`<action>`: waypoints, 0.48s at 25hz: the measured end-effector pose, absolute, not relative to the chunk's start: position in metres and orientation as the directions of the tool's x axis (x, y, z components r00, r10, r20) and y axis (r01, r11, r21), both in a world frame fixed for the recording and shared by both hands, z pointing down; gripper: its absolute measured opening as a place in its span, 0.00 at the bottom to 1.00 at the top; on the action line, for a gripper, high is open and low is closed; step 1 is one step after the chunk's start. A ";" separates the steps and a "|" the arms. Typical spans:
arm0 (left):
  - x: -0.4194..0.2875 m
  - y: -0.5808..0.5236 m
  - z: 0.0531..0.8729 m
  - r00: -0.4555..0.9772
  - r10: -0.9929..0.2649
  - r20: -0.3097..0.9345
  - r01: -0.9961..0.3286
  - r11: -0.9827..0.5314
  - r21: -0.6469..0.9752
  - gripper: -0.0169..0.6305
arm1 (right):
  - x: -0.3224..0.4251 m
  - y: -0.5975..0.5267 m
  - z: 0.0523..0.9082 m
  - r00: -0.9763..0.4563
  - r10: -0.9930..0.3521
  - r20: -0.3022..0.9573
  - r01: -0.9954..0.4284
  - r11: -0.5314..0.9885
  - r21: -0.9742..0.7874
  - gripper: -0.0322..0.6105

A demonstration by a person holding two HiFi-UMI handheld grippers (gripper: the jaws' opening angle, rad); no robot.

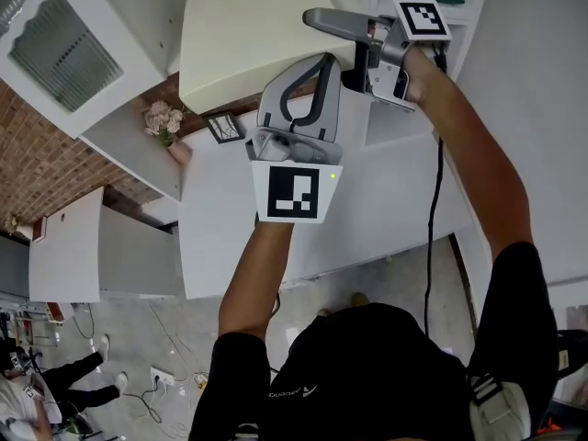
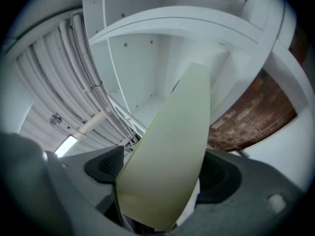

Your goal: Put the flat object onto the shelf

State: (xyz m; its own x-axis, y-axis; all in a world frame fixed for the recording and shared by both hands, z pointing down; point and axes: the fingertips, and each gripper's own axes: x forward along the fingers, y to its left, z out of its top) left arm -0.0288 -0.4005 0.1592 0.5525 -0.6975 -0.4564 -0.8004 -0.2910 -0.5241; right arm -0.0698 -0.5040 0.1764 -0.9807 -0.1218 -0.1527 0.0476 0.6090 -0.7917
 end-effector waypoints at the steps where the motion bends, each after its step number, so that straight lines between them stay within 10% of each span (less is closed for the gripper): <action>1: -0.026 -0.401 0.159 0.557 -0.693 -0.458 -0.798 -0.294 -0.526 0.02 | -0.069 -0.506 0.177 -0.977 -0.129 -0.167 0.061 0.588 -0.806 0.73; 12: -0.030 -0.410 0.153 0.529 -0.685 -0.500 -0.822 -0.269 -0.502 0.02 | -0.067 -0.517 0.182 -0.956 -0.140 -0.256 0.142 0.543 -0.828 0.73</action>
State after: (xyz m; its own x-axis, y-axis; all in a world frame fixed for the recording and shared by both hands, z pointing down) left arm -0.0299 -0.4099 0.1525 0.5294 -0.6855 -0.4999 -0.8222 -0.2692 -0.5016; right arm -0.0667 -0.5168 0.1824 -0.9565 -0.1400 -0.2560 0.1422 0.5425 -0.8279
